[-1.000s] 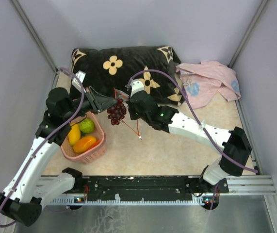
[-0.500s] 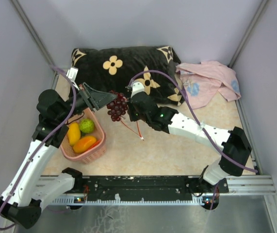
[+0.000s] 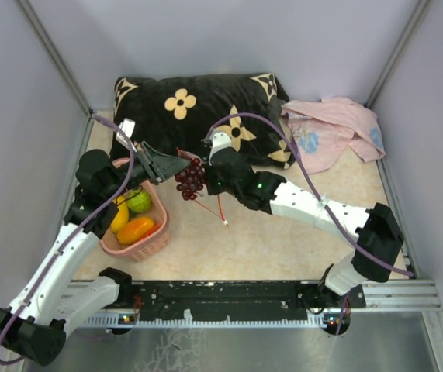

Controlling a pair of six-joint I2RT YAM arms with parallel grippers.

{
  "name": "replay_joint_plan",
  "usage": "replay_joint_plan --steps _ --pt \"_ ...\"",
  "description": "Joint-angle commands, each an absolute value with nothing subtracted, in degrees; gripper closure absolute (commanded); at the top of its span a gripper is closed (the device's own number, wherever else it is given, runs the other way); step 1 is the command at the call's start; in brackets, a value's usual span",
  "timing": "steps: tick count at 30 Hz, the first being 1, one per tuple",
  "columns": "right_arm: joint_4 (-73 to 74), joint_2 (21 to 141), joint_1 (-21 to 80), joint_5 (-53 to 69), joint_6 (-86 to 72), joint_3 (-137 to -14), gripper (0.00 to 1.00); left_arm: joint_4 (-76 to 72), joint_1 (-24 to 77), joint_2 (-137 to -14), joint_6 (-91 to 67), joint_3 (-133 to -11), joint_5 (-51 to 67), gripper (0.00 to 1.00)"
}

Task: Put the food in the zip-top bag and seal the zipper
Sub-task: Place the fake fruit in the zipper food storage bag.

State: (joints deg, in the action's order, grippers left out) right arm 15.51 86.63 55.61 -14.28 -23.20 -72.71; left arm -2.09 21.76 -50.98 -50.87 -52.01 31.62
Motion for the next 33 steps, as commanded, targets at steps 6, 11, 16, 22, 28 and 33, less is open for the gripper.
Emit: replay_joint_plan --steps 6,11,16,22,28,33 --pt "12.30 82.53 55.29 -13.17 -23.99 -72.84 1.00 14.60 21.84 -51.23 -44.38 -51.65 14.37 1.00" --pt "12.20 82.50 55.34 -11.87 -23.99 -73.42 1.00 19.72 21.85 -53.12 -41.97 -53.78 10.69 1.00" --pt "12.34 83.24 55.28 -10.56 -23.99 -74.13 1.00 18.40 21.97 -54.48 -43.38 -54.97 15.46 1.00" --pt "11.68 84.51 55.29 -8.51 -25.61 -74.76 1.00 16.04 22.52 -56.52 -45.50 -55.90 20.02 0.98" --pt "11.35 86.21 55.31 -5.64 -26.96 -76.07 1.00 12.86 24.31 -57.00 -47.59 -55.84 18.72 0.98" --pt "10.64 87.27 55.29 -2.78 -28.55 -76.39 1.00 15.55 24.33 -58.20 -46.36 -58.93 14.03 0.92"
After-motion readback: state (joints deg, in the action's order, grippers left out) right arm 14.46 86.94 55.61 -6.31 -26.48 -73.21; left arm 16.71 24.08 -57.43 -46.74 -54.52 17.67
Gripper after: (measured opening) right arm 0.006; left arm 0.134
